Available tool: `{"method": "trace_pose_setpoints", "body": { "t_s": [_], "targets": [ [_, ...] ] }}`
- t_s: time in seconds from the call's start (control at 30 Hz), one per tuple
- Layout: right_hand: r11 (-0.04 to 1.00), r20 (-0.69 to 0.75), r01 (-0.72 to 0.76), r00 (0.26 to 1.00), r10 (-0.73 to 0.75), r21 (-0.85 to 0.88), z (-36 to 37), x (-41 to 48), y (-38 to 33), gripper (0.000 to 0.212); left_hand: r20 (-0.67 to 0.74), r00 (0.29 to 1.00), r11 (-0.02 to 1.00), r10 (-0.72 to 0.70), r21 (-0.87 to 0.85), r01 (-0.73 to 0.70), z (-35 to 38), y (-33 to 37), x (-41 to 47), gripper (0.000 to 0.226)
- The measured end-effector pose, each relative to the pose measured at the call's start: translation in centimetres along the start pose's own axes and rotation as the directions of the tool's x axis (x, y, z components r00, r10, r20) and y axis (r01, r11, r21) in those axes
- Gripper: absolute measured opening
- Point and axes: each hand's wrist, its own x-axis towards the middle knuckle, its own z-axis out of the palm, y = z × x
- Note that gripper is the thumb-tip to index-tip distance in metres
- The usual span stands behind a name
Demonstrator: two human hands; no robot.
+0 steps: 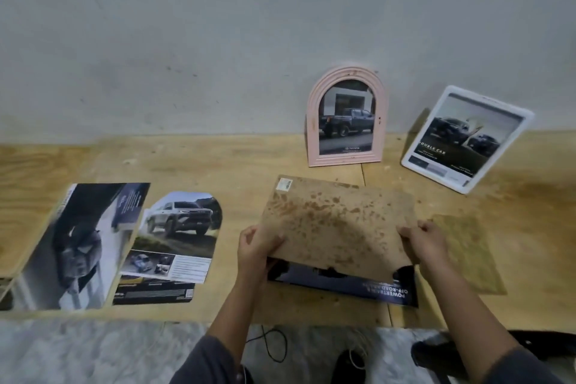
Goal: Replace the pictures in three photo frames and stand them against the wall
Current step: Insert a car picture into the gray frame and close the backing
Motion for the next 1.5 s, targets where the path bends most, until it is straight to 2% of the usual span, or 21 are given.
{"method": "trace_pose_setpoints", "body": {
  "t_s": [0.07, 0.13, 0.23, 0.4, 0.5, 0.53, 0.6, 0.67, 0.77, 0.83, 0.9, 0.97, 1.0, 1.07, 1.13, 1.27, 1.5],
  "targets": [
    [0.999, -0.079, 0.033, 0.996, -0.033, -0.012, -0.5, 0.3, 0.4, 0.002, -0.023, 0.999, 0.983, 0.036, 0.181, -0.032, -0.3, 0.0, -0.1, 0.052],
    [0.998, -0.13, 0.059, 0.99, -0.062, -0.031, -1.1, 0.4, 0.9, 0.013, 0.021, 0.997, 0.943, 0.08, 0.323, -0.083, -0.4, -0.4, -0.1, 0.038],
    [0.991, -0.159, 0.099, 0.981, -0.113, -0.09, -1.5, 0.5, 2.1, 0.021, 0.071, 0.98, 0.772, 0.184, 0.607, -0.189, -0.9, -1.3, 0.1, 0.024],
    [0.991, -0.173, 0.082, 0.98, -0.1, -0.11, -0.4, 0.7, 3.8, 0.026, 0.107, 0.954, 0.593, 0.28, 0.762, -0.26, -1.2, -2.8, -0.3, 0.016],
    [0.983, -0.141, 0.12, 0.98, -0.14, -0.137, 0.2, 0.7, 4.1, 0.009, 0.093, 0.936, 0.407, 0.339, 0.883, -0.235, -1.8, -3.3, 0.4, 0.025],
    [0.979, -0.133, 0.137, 0.979, -0.157, -0.148, 0.4, 0.6, 4.2, 0.006, 0.099, 0.939, 0.385, 0.33, 0.894, -0.23, -1.8, -3.4, 0.6, 0.031],
    [0.964, -0.119, 0.189, 0.97, -0.213, -0.187, 1.0, 0.6, 4.5, 0.007, 0.101, 0.956, 0.424, 0.276, 0.879, -0.216, -1.6, -3.3, 0.8, 0.038],
    [0.93, -0.1, 0.226, 0.959, -0.264, -0.289, 1.7, 0.6, 4.9, 0.02, 0.1, 0.963, 0.436, 0.252, 0.876, -0.205, -1.4, -3.2, 0.8, 0.042],
    [0.863, -0.07, 0.177, 0.969, -0.237, -0.473, 2.3, 0.6, 5.1, 0.032, 0.097, 0.96, 0.417, 0.263, 0.886, -0.204, -1.4, -3.2, 0.8, 0.042],
    [0.774, -0.052, 0.132, 0.977, -0.208, -0.619, 2.3, 0.4, 5.3, 0.043, 0.102, 0.959, 0.409, 0.265, 0.889, -0.207, -1.6, -3.3, 0.8, 0.042],
    [0.727, -0.029, 0.161, 0.97, -0.242, -0.667, 2.2, 0.0, 5.4, 0.058, 0.135, 0.947, 0.371, 0.293, 0.896, -0.243, -1.8, -3.3, 0.9, 0.05],
    [0.685, 0.066, 0.316, 0.929, -0.365, -0.656, 2.1, -0.3, 5.6, 0.076, 0.264, 0.922, 0.265, 0.284, 0.902, -0.34, -1.7, -3.2, 1.0, 0.081],
    [0.621, 0.175, 0.404, 0.901, -0.397, -0.671, 2.1, -0.3, 5.7, 0.089, 0.355, 0.905, 0.188, 0.233, 0.897, -0.4, -1.4, -3.2, 1.2, 0.102],
    [0.458, 0.41, 0.512, 0.858, -0.308, -0.727, 2.4, -0.3, 5.9, 0.117, 0.49, 0.867, -0.01, 0.088, 0.871, -0.491, -0.6, -3.3, 1.7, 0.133],
    [0.355, 0.508, 0.538, 0.842, -0.183, -0.764, 2.5, -0.1, 6.0, 0.131, 0.525, 0.851, -0.148, -0.008, 0.841, -0.52, -0.1, -3.6, 2.5, 0.143],
    [0.299, 0.513, 0.532, 0.846, -0.148, -0.792, 2.7, 0.4, 5.7, 0.135, 0.483, 0.874, -0.186, -0.057, 0.855, -0.484, 0.2, -3.8, 3.5, 0.146],
    [0.252, 0.523, 0.543, 0.839, -0.148, -0.801, 3.2, 1.3, 4.9, 0.13, 0.419, 0.906, -0.161, -0.062, 0.892, -0.423, 1.2, -3.5, 3.3, 0.147]
  ]
}}
